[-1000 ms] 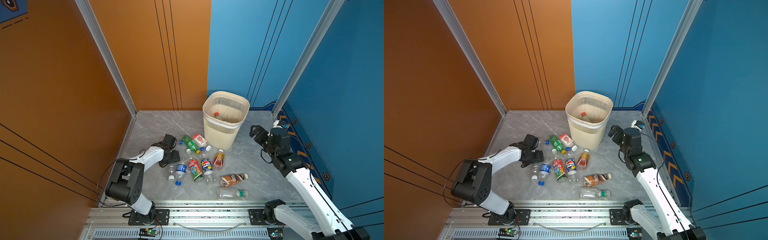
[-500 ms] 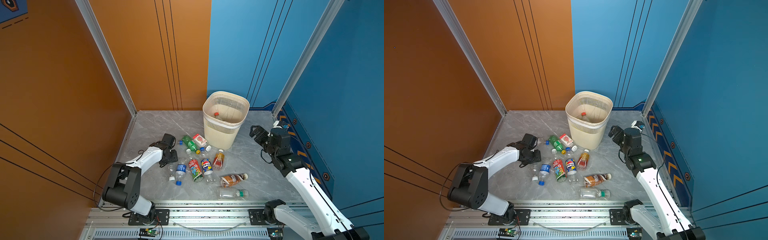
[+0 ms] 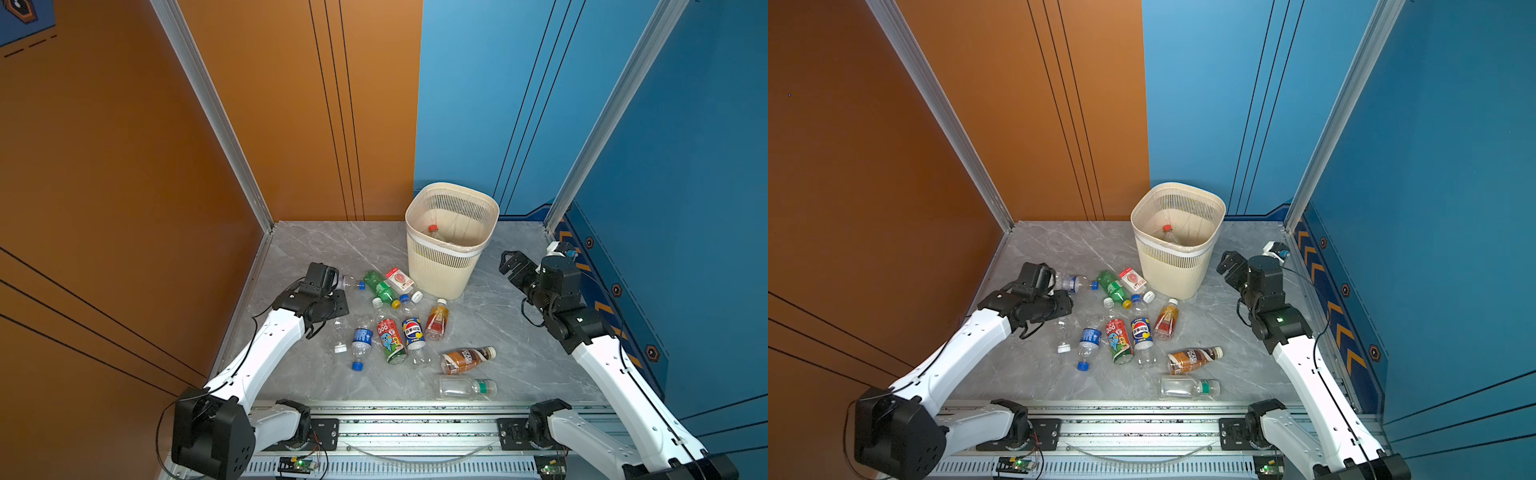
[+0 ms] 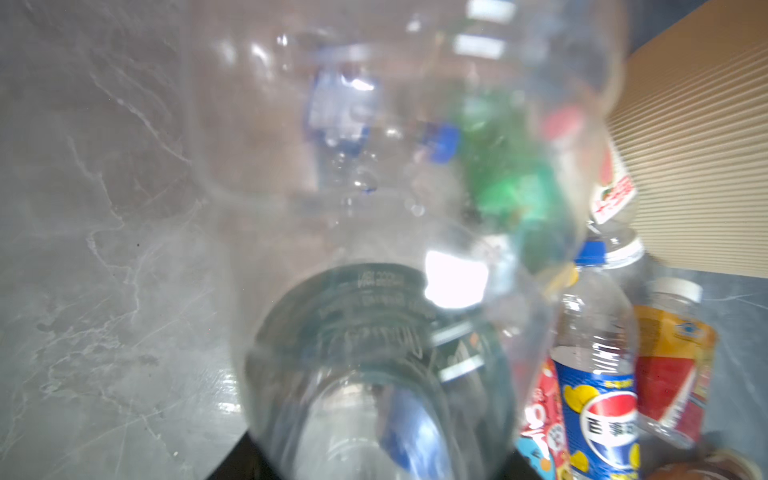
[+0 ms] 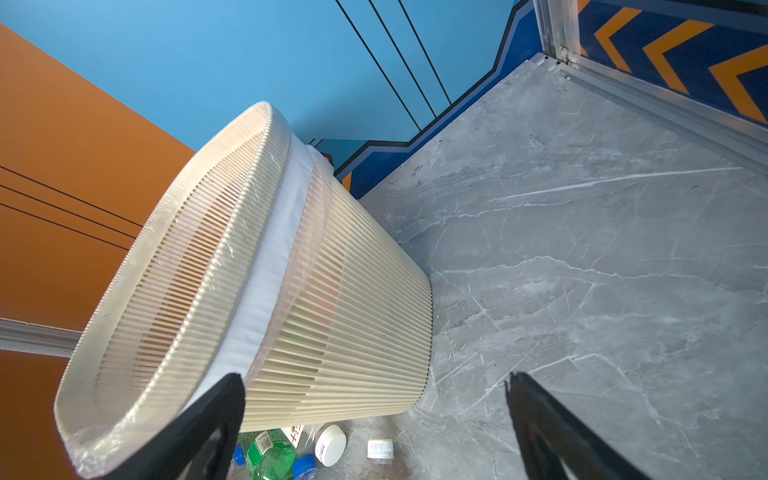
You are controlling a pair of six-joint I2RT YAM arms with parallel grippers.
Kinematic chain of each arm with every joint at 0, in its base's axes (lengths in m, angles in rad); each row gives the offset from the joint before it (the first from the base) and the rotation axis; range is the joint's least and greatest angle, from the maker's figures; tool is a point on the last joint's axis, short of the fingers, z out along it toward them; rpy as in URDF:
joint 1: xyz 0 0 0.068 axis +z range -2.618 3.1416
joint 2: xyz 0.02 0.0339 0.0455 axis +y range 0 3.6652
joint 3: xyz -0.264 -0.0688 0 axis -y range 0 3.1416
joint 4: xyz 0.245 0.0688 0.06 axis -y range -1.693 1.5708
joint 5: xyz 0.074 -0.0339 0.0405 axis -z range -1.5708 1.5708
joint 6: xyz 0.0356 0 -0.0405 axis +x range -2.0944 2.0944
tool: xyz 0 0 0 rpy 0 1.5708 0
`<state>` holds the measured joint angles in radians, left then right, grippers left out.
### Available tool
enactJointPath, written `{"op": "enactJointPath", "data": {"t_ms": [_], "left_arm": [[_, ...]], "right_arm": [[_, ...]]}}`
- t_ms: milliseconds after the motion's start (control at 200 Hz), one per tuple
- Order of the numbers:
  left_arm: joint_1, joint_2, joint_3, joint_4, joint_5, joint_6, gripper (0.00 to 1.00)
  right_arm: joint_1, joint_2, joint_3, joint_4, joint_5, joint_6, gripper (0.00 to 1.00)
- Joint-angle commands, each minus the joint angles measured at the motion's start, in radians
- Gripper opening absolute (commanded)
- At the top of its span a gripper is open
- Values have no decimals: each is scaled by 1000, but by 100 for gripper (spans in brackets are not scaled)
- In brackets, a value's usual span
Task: Put the plastic bottles in the bin
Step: 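Lift the clear bottle with the left gripper and carry it over the bin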
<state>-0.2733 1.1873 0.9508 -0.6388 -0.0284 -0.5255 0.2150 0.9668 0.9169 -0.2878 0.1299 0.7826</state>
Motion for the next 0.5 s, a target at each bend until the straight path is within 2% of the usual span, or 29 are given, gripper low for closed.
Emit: {"op": "enactJointPath", "data": {"t_ms": [0, 255, 496], "left_arm": [[-5, -35, 72, -19, 46, -14, 52], [-60, 11, 287, -18, 70, 7, 52], [-155, 159, 611, -10, 69, 56, 52]], "right_arm": [[-6, 11, -15, 30, -22, 11, 100], [-9, 8, -16, 29, -27, 11, 100], [-20, -12, -24, 19, -31, 9, 100]]}}
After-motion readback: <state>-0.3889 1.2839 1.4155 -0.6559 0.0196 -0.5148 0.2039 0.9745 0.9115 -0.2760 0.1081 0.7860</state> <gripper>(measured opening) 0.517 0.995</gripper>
